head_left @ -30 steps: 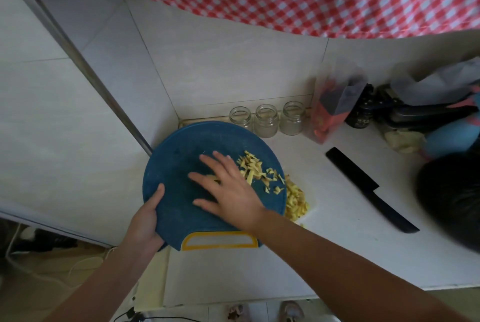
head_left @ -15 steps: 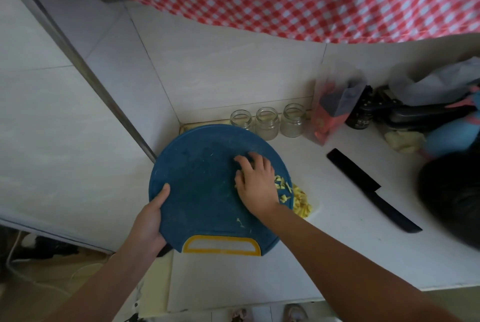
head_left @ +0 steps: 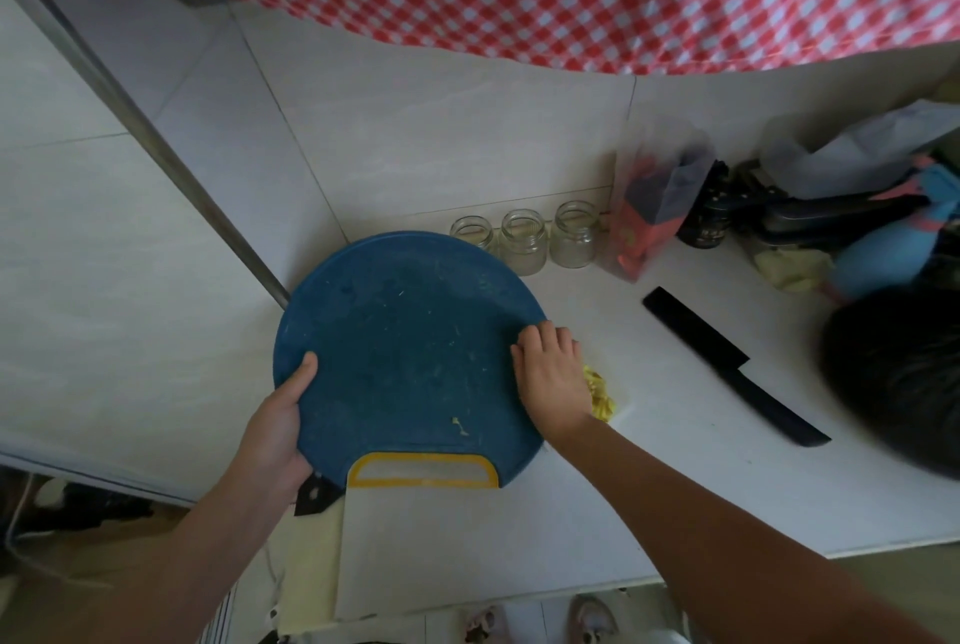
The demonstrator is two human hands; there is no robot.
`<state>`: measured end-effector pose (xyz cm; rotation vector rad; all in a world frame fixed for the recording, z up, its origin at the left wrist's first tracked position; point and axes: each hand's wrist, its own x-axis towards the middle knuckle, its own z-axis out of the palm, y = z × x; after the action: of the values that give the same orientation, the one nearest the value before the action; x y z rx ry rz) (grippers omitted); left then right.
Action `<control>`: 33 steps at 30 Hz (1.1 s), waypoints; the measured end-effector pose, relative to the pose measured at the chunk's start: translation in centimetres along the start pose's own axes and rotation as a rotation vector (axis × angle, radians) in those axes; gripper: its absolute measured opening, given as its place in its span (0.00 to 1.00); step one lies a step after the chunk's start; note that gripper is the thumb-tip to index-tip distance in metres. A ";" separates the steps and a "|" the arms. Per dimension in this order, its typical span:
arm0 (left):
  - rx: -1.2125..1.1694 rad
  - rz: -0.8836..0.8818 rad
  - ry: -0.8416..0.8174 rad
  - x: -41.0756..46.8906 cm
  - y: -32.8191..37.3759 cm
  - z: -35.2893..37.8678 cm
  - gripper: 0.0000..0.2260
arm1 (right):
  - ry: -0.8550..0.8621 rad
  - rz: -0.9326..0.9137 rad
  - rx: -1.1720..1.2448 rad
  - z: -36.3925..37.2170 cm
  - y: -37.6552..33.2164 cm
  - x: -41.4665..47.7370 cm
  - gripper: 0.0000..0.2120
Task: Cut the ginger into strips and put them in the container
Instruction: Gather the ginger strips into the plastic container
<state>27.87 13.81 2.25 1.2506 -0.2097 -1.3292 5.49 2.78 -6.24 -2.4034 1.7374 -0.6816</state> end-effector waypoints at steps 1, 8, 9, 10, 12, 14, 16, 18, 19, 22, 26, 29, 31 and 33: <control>0.007 0.005 0.000 0.0 0.1 -0.2 0.17 | -0.022 0.018 -0.015 0.0 0.4 -0.2 0.15; 0.056 0.058 -0.013 0.1 1.4 -0.7 0.17 | -0.290 0.110 -0.172 -1.2 3.4 -1.1 0.12; 0.062 0.067 -0.022 0.2 1.7 -0.6 0.17 | -0.315 0.087 -0.188 -1.5 3.7 -1.0 0.12; 0.065 0.074 -0.028 0.2 1.9 -0.6 0.17 | -0.323 0.052 -0.189 -1.9 4.0 -0.8 0.11; 0.064 0.079 -0.019 0.3 2.2 -0.5 0.16 | -0.312 0.016 -0.137 -2.8 4.9 -0.5 0.11; 0.062 0.076 -0.005 0.4 2.2 -0.5 0.17 | -0.296 0.027 -0.042 -3.9 5.7 -0.4 0.09; 0.056 0.068 0.002 0.4 1.8 -0.5 0.17 | -0.278 0.056 0.088 -5.1 6.5 -0.4 0.04; 0.035 0.056 0.000 0.4 1.2 -0.4 0.16 | -0.265 0.103 0.182 -6.2 7.2 -0.7 0.04; 0.025 0.051 0.001 0.4 0.8 -0.3 0.16 | -0.248 0.145 0.210 -6.6 7.5 -0.9 0.03; -0.007 0.037 0.016 0.3 -0.1 0.0 0.15 | -0.227 0.329 0.263 -7.2 8.5 -2.3 0.05; -0.023 0.023 0.032 0.2 -0.9 0.0 0.15 | -0.317 0.525 0.260 -7.0 9.6 -4.9 0.07; -0.041 0.010 0.006 0.3 -1.4 0.0 0.16 | -0.456 0.622 0.243 -5.6 9.0 -6.6 0.11; -0.034 0.008 0.002 0.4 -1.5 0.0 0.16 | -0.501 0.653 0.220 -4.5 8.2 -7.3 0.13; -0.030 0.006 -0.001 0.5 -1.7 -0.1 0.17 | -0.509 0.681 0.211 -3.8 7.5 -7.4 0.12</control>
<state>27.12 13.92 0.66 1.2234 -0.1930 -1.3236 -4.50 7.71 -7.59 -1.5007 1.9301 -0.1310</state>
